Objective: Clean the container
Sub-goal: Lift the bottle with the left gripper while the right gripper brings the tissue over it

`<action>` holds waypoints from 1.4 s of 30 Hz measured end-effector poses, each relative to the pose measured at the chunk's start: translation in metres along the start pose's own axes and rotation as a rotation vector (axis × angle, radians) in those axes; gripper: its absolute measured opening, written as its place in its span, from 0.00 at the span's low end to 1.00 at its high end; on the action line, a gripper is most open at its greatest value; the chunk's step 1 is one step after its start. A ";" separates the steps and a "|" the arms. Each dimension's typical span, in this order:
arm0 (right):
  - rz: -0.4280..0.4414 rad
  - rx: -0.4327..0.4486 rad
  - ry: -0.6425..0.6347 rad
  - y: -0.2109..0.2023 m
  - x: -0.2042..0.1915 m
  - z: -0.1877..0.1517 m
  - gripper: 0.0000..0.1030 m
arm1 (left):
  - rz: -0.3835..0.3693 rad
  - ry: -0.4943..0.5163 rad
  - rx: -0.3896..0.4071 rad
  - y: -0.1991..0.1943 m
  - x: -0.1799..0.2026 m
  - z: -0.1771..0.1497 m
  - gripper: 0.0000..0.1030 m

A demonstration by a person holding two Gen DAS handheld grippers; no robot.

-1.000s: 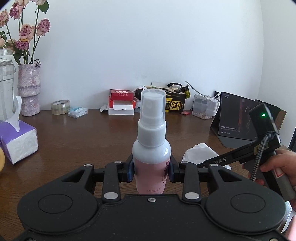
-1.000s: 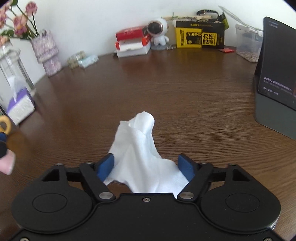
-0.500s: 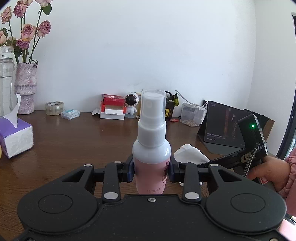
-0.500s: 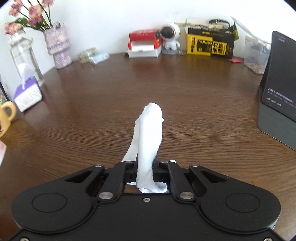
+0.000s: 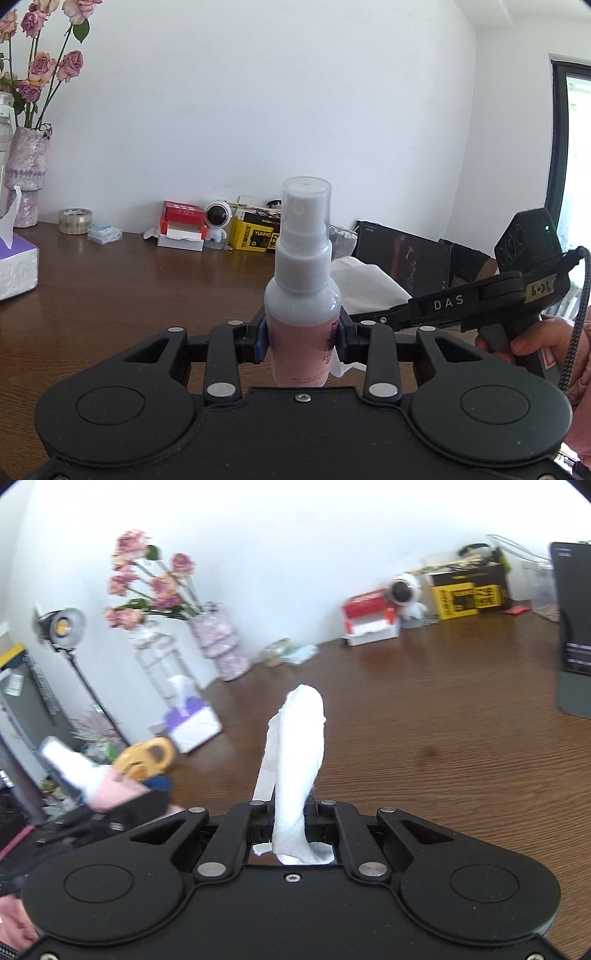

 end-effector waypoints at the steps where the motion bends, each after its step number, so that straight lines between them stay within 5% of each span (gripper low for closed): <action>1: 0.015 0.013 -0.011 -0.004 -0.008 0.003 0.06 | -0.006 0.008 -0.001 -0.001 0.003 -0.003 0.33; 23: 0.187 0.079 -0.160 -0.047 -0.096 0.009 0.06 | -0.049 0.111 -0.023 0.004 0.028 -0.032 0.33; 42: 0.155 0.090 -0.090 -0.043 -0.081 0.002 0.06 | 0.002 0.139 -0.007 0.002 0.026 -0.036 0.33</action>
Point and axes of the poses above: each gripper's, at about its wrist camera, not at the fingertips, and y roughly the way its jaws point, x to its right, z to its top, the point moved 6 cm from there along y, roughly the way its jaws point, and after that the axes turned 14 degrees about -y, right-handed, at the moved point
